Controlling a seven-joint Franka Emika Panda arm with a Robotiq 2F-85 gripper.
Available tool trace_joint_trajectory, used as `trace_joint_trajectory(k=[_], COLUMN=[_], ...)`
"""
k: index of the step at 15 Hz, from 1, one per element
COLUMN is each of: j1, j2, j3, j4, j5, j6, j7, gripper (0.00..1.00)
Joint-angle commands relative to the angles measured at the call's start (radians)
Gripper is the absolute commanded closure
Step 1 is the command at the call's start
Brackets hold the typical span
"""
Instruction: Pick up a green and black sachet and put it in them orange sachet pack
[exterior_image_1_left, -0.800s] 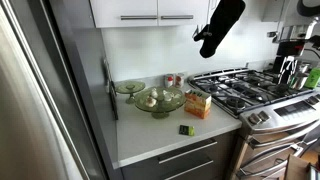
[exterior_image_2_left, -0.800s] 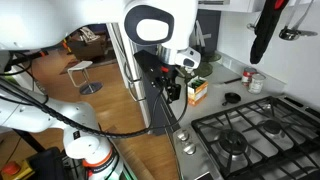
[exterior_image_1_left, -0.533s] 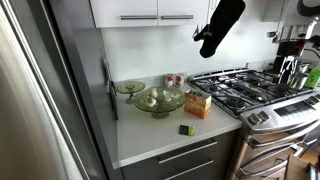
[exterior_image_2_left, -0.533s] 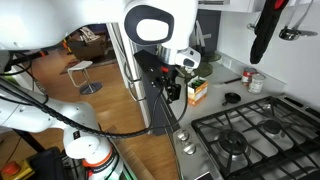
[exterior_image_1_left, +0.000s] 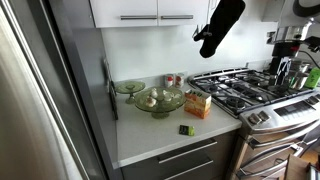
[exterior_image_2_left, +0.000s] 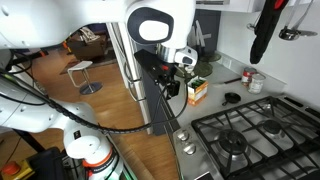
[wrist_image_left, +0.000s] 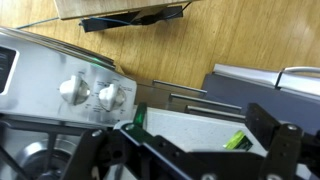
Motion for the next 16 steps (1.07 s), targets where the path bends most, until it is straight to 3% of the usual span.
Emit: trace_joint_trajectory(k=[1,7,8,10,15,16], j1=[0.099,0.269,0.226,0.239,0.224,0.236], j2=[0.074,0.339,0.235,0.284,0.258,0.271], j3=[0.082,0.250,0.240,0.265,0.251,0.255], j4=[-0.040,-0.001,-0.044,-0.034,-0.034,-0.052], j5=[0.100,0.194,0.170,0.171,0.173,0.182], j6=[0.081,0.264,0.228,0.244,0.249,0.323], j7=[-0.061,-0.184,-0.127,-0.122,-0.135,-0.179], gripper=[0.00,0.00,0.00,0.00,0.00,0.00])
